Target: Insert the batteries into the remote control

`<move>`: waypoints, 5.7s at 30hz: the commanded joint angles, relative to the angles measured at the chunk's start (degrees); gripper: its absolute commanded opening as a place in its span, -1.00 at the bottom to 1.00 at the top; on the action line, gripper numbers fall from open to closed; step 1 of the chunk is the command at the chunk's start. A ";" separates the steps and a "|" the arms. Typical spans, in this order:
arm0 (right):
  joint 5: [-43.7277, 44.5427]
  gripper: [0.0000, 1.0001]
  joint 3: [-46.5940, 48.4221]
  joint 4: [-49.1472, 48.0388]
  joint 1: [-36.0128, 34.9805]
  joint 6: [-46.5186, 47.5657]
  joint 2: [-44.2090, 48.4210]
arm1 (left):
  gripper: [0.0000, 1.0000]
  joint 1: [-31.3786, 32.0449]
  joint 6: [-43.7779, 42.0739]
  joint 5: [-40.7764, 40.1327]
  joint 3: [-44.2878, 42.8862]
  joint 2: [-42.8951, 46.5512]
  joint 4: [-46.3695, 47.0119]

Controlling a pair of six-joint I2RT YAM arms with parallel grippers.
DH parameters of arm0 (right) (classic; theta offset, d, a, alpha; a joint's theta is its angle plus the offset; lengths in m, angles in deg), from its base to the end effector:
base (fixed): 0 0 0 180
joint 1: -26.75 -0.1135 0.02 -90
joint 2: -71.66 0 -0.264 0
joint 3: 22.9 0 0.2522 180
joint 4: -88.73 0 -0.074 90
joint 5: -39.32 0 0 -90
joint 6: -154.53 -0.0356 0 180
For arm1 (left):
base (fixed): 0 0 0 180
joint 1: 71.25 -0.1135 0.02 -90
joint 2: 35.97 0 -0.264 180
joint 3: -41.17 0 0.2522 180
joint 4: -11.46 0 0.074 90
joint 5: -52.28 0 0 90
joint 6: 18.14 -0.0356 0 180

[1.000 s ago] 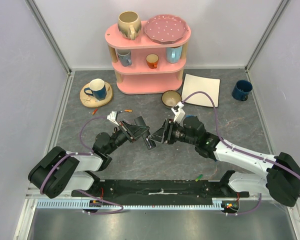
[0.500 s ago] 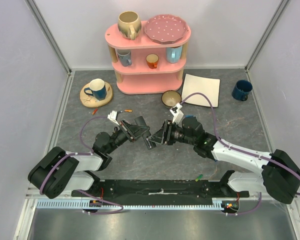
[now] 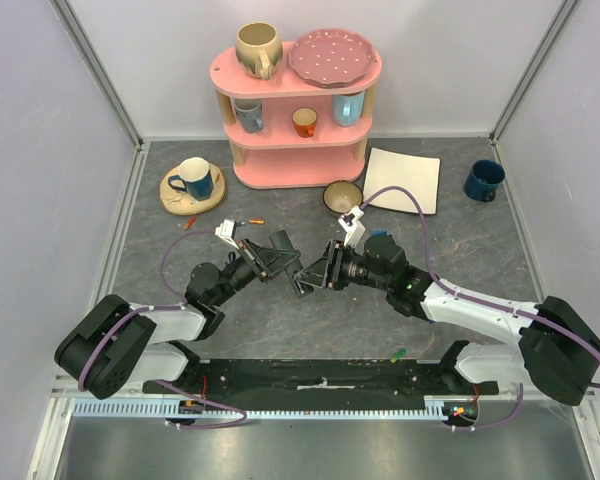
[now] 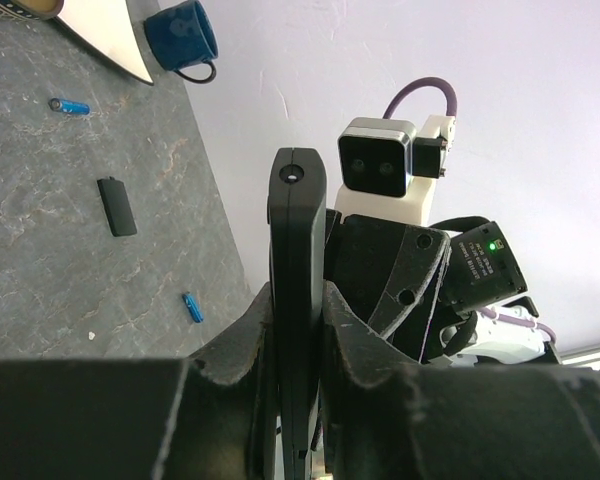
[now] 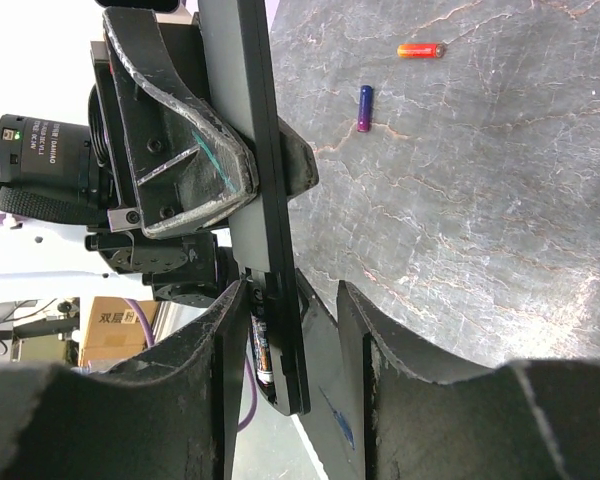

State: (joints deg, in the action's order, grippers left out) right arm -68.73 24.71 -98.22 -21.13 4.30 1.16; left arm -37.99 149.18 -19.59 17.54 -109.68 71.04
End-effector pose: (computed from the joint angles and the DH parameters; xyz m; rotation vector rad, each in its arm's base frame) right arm 0.1715 0.2061 0.2346 -0.0248 2.1644 1.5129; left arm 0.1730 -0.1267 0.1913 -0.3319 1.6525 -1.7588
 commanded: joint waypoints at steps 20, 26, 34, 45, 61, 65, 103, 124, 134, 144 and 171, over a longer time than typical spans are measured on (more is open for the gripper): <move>-0.24 0.32 4.91 7.96 1.73 2.12 7.21 | -0.96 0.14 -0.59 -0.46 0.29 0.50 20.44; 0.98 0.36 7.28 14.37 3.32 5.29 11.52 | -0.96 0.14 -0.68 -0.46 0.55 0.41 20.35; -1.80 0.28 2.38 12.29 3.32 7.07 9.68 | -0.96 0.14 0.11 0.59 0.29 0.41 20.26; -7.35 0.22 -1.24 -0.63 3.32 2.66 3.97 | -0.96 0.14 0.73 2.96 -1.47 -1.08 20.00; -8.60 0.19 -1.51 -5.76 3.32 1.41 0.97 | -0.96 0.14 0.29 3.75 -2.09 -1.17 19.38; -5.44 0.30 2.36 7.13 3.67 8.08 5.19 | -0.96 0.06 -0.50 2.97 -0.86 -0.29 18.86; 37.64 0.58 22.05 30.74 21.86 33.33 -24.33 | -0.96 -0.03 -7.79 1.38 11.35 36.35 -14.80; 37.91 0.48 26.97 27.74 23.44 32.63 -35.49 | -0.96 -0.03 -9.64 0.50 13.03 39.08 -18.32; 37.20 0.36 24.34 27.13 23.97 32.45 -34.18 | -0.96 -0.03 -9.64 0.24 13.03 39.44 -19.02; 36.94 0.05 21.97 26.69 24.15 32.28 -33.21 | -0.96 -0.03 -9.38 0.33 13.21 39.96 -19.29; 38.87 -0.23 8.17 28.27 7.98 24.02 -10.10 | -0.96 -0.03 -10.08 -0.03 13.03 38.82 -19.73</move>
State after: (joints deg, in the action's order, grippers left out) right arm -31.72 34.54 -70.88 -11.77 30.33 -11.25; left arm -38.01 141.44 -19.22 24.60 -70.58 50.05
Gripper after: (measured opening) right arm 0.512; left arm 0.233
